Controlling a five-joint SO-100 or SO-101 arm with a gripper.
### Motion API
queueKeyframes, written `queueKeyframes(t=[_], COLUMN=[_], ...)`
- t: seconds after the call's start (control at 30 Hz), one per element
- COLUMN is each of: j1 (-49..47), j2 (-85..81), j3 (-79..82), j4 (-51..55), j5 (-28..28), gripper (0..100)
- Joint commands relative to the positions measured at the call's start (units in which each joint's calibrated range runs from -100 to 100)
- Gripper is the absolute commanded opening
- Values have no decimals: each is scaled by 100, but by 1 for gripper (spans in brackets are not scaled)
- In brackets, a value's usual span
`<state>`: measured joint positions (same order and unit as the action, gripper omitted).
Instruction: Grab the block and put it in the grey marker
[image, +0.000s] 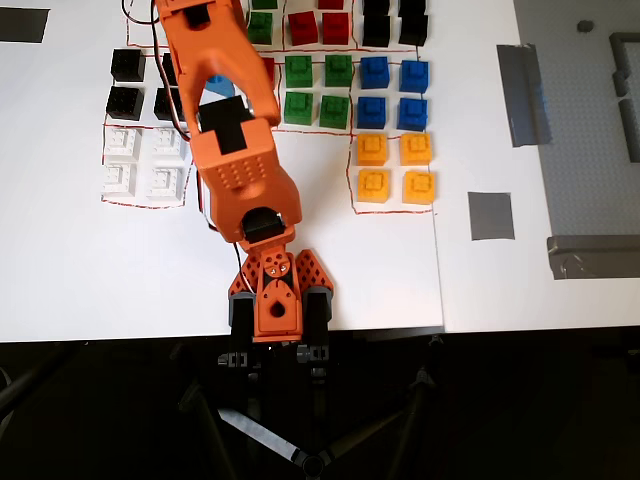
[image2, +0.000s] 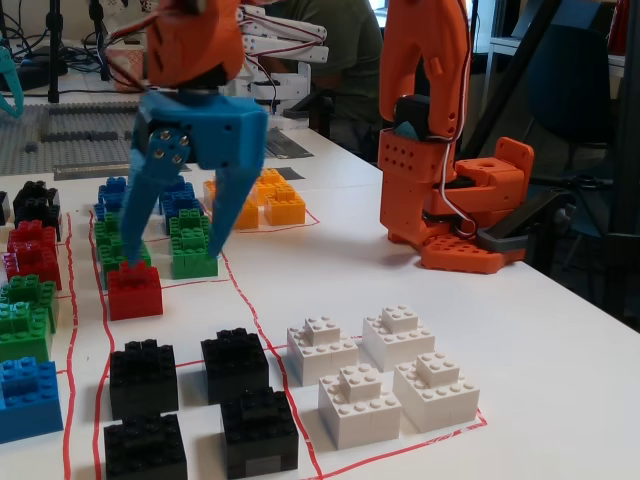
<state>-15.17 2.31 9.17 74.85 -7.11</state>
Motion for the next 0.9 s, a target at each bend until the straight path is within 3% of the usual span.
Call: queueKeyframes(t=[0.0, 0.87], j1=[327, 935], j2=[-213, 857], j3=[-767, -1076], j4=[-112, -488], j5=[186, 567], gripper=[26, 31])
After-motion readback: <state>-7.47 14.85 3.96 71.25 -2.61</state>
